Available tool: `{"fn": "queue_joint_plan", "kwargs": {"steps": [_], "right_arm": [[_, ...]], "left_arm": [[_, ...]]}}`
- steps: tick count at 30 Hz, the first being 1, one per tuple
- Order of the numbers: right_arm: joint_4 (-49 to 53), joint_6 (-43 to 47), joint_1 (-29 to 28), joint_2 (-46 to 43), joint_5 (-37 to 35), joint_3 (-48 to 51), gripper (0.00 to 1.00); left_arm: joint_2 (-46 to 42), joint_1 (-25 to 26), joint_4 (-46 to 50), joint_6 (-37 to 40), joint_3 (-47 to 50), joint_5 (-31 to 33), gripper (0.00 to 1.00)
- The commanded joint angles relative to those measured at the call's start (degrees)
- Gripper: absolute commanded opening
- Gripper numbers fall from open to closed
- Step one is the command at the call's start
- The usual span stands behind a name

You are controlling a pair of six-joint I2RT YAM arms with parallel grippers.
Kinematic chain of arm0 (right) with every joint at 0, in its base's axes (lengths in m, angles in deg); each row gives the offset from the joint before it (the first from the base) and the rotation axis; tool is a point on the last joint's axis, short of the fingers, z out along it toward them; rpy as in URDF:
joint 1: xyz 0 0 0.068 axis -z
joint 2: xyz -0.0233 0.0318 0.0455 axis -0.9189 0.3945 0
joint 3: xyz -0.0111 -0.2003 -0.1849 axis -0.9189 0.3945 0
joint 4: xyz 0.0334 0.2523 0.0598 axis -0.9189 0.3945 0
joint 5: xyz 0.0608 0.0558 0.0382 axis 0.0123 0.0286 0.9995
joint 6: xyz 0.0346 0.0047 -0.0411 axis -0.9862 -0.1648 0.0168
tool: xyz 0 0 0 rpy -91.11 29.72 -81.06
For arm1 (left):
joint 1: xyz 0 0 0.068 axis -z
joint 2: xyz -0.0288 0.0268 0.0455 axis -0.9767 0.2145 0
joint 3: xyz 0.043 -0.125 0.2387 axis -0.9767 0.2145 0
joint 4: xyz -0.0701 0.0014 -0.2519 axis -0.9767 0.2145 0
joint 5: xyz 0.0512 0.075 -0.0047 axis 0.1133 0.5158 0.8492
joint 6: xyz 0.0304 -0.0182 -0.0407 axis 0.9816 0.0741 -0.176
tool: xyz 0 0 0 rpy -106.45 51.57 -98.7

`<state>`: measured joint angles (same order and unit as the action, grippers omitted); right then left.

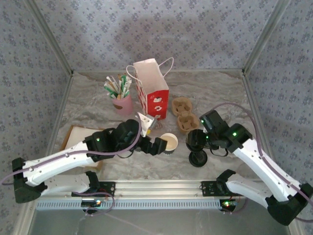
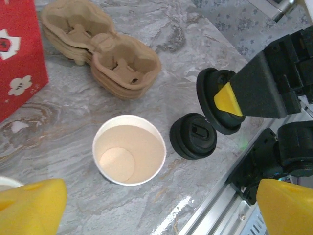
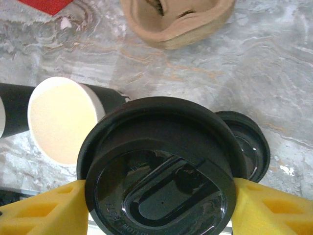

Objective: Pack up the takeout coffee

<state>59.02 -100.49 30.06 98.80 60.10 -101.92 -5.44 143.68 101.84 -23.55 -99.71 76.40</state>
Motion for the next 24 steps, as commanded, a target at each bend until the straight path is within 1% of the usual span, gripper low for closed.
{"fn": "queue_joint_plan", "kwargs": {"steps": [1,8,12,16,20,21,24], "right_arm": [[1.68,1.82,-2.66,3.57,-0.23,-3.88,0.69],[2.80,3.14,-9.48,14.82,-3.33,-10.40,0.70],[3.99,4.10,-12.02,21.20,-3.64,-16.43,0.70],[6.02,5.11,-13.81,26.84,-3.53,-20.91,0.71],[7.91,5.15,-14.44,31.53,-3.22,-24.24,0.71],[8.50,7.01,-14.57,32.62,-3.27,-25.33,0.71],[9.45,7.96,-15.05,35.29,-3.31,-27.58,0.72]], "left_arm": [[-3.35,-1.81,3.94,0.89,1.19,0.52,0.99],[-12.63,-4.83,7.50,0.66,4.78,0.27,0.99],[-15.92,-5.28,7.94,0.42,6.92,0.13,0.99],[-17.45,-5.30,7.86,0.63,8.58,-0.43,0.99],[-17.89,-5.33,7.68,1.21,9.39,-1.39,0.99],[-17.85,-5.32,7.69,1.32,9.59,-1.47,0.99],[-17.91,-5.32,7.61,1.61,9.90,-1.64,0.99]]}}
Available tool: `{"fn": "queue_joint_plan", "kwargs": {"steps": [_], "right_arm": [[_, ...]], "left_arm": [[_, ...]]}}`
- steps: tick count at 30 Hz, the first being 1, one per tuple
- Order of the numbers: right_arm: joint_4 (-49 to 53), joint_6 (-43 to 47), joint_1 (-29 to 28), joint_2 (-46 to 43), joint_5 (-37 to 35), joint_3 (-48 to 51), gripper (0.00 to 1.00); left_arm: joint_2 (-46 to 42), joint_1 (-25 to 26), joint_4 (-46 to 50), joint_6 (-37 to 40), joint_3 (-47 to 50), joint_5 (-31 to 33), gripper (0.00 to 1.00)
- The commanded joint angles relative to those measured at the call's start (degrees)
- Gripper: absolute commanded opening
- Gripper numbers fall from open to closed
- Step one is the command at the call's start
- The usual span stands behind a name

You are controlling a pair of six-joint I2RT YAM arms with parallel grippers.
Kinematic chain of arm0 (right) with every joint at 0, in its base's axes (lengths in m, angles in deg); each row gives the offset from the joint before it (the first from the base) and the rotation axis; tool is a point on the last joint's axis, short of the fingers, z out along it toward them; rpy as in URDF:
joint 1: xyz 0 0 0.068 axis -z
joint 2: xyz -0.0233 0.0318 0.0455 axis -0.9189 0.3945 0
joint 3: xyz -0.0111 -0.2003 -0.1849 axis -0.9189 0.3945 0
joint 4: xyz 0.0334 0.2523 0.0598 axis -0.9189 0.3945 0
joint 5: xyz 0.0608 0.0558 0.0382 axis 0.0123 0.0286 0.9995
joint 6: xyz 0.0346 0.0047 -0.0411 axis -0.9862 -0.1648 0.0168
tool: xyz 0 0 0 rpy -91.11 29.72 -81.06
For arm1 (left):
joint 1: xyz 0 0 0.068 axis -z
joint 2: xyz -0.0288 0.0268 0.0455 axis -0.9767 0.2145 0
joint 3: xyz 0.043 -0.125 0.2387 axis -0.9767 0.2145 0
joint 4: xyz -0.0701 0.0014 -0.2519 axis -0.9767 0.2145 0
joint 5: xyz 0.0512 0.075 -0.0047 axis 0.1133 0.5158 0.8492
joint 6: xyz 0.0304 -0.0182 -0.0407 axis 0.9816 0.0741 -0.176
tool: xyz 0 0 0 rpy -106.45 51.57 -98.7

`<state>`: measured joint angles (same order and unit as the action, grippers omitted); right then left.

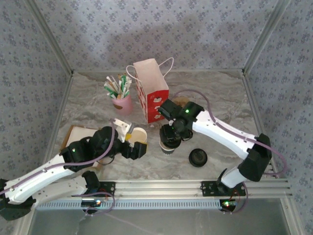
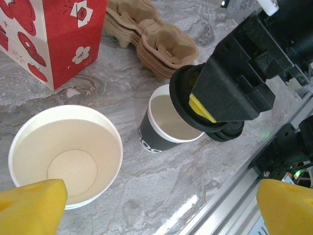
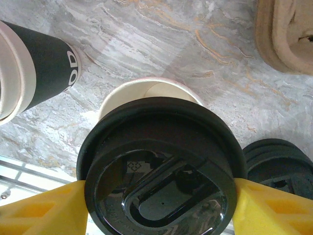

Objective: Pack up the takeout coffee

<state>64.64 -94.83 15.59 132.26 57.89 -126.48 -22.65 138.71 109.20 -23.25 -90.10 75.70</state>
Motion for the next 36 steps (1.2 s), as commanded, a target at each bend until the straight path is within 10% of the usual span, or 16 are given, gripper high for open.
{"fn": "queue_joint_plan", "kwargs": {"steps": [1,36], "right_arm": [[3.96,2.43,-0.72,2.52,-1.07,-3.54,0.72],[2.57,3.36,-2.59,8.16,-0.64,-3.02,0.73]], "left_arm": [[-0.66,-0.35,0.06,1.43,0.50,-1.03,1.00],[0.56,-0.37,-2.92,0.86,2.75,-1.87,0.99]]}}
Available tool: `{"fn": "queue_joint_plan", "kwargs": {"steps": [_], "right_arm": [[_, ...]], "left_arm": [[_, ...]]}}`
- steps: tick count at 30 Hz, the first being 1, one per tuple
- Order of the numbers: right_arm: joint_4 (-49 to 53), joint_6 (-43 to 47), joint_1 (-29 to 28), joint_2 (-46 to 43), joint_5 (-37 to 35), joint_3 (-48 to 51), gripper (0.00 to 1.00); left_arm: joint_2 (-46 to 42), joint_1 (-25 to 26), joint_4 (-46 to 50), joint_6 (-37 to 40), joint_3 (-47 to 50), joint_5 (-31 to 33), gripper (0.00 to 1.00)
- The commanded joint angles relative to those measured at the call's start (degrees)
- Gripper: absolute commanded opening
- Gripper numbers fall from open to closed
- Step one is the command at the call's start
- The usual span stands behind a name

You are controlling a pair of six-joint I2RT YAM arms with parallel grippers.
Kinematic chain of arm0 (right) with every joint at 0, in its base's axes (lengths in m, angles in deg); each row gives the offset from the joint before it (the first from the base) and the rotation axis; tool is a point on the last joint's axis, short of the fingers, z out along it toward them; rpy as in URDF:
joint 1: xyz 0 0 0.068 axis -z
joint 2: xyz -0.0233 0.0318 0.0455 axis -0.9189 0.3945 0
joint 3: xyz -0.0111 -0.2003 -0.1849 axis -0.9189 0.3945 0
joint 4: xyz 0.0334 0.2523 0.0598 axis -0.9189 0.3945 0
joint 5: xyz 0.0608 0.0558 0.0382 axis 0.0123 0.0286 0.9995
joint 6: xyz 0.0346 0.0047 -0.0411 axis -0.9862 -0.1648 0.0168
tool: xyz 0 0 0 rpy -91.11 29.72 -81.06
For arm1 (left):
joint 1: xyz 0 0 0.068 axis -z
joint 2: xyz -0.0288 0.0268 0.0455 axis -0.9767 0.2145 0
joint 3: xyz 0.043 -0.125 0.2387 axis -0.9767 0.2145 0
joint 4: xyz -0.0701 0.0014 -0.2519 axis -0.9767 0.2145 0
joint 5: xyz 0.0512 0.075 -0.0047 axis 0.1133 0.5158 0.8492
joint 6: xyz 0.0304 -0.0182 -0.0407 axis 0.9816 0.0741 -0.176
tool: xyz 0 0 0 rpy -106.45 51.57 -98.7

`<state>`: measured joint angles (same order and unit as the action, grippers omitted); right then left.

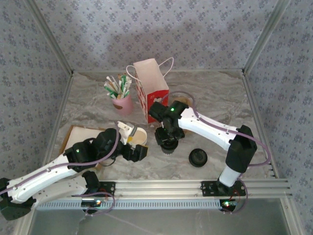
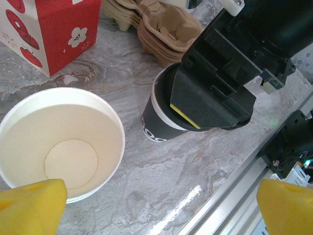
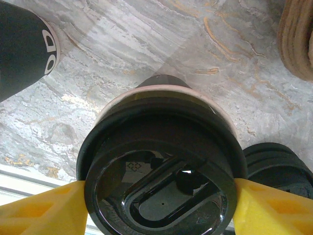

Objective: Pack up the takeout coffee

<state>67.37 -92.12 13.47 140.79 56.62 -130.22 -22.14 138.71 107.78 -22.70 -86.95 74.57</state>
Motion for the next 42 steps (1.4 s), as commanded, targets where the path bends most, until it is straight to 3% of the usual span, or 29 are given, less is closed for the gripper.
{"fn": "queue_joint_plan", "kwargs": {"steps": [1,42], "right_arm": [[-0.32,0.65,-0.49,-0.38,0.67,0.91,0.73],[0.22,1.97,1.00,-2.13,1.20,-0.08,0.72]], "left_arm": [[0.17,-0.33,-1.51,0.32,-0.40,-0.78,0.99],[2.03,-0.38,-2.39,0.49,-1.19,-1.68,1.00]]}}
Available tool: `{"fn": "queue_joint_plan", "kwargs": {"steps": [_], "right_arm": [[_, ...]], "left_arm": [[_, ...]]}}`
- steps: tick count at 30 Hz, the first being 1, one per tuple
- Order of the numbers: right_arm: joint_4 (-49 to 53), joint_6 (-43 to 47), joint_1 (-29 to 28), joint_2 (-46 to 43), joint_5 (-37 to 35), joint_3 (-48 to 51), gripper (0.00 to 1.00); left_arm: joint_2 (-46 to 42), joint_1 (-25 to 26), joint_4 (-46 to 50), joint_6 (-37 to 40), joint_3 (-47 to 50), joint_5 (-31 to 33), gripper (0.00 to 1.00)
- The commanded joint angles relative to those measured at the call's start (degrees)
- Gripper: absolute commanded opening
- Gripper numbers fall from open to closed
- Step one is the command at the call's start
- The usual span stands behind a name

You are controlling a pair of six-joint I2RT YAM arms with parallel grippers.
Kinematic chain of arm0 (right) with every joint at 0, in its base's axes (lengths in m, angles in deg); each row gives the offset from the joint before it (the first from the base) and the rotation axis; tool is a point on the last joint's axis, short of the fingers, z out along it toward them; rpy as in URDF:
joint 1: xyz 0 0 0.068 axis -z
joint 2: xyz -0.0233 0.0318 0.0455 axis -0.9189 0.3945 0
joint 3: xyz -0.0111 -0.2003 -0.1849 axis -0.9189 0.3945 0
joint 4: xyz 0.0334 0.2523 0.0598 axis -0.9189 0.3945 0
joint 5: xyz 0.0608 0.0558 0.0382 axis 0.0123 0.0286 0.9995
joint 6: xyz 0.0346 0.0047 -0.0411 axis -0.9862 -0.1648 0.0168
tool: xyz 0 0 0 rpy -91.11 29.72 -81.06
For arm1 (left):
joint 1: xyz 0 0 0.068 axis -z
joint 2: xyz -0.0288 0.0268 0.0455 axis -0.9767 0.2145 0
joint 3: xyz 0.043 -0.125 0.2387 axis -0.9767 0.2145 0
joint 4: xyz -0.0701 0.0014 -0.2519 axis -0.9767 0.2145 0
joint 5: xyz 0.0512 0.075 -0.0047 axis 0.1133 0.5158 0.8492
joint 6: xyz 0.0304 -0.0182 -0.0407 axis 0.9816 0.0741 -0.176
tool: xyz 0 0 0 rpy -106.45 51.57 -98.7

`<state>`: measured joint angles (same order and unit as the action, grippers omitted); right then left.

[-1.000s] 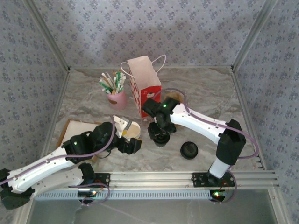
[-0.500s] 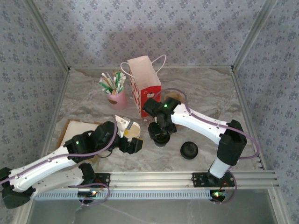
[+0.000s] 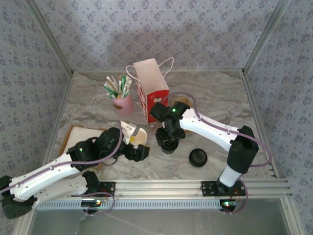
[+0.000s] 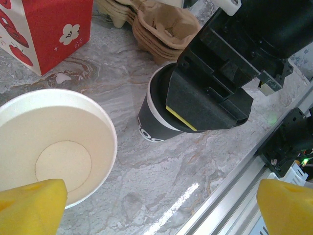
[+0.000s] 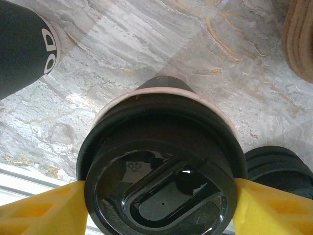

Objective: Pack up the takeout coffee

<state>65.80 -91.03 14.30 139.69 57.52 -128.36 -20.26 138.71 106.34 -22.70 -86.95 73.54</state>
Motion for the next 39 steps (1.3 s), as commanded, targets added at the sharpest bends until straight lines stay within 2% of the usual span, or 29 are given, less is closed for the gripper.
{"fn": "queue_joint_plan", "kwargs": {"steps": [1,23,39], "right_arm": [[1.88,0.92,0.24,-1.20,0.36,-2.03,0.72],[-0.24,1.14,0.78,0.44,1.68,0.58,0.72],[1.73,1.05,0.87,0.16,-0.25,0.18,0.72]], "left_arm": [[0.14,-0.30,-0.94,0.49,-1.19,-0.55,0.99],[0.40,-0.41,-1.25,0.58,-1.09,-0.59,0.99],[0.83,-0.43,-1.66,0.60,-0.93,-1.07,1.00]]}}
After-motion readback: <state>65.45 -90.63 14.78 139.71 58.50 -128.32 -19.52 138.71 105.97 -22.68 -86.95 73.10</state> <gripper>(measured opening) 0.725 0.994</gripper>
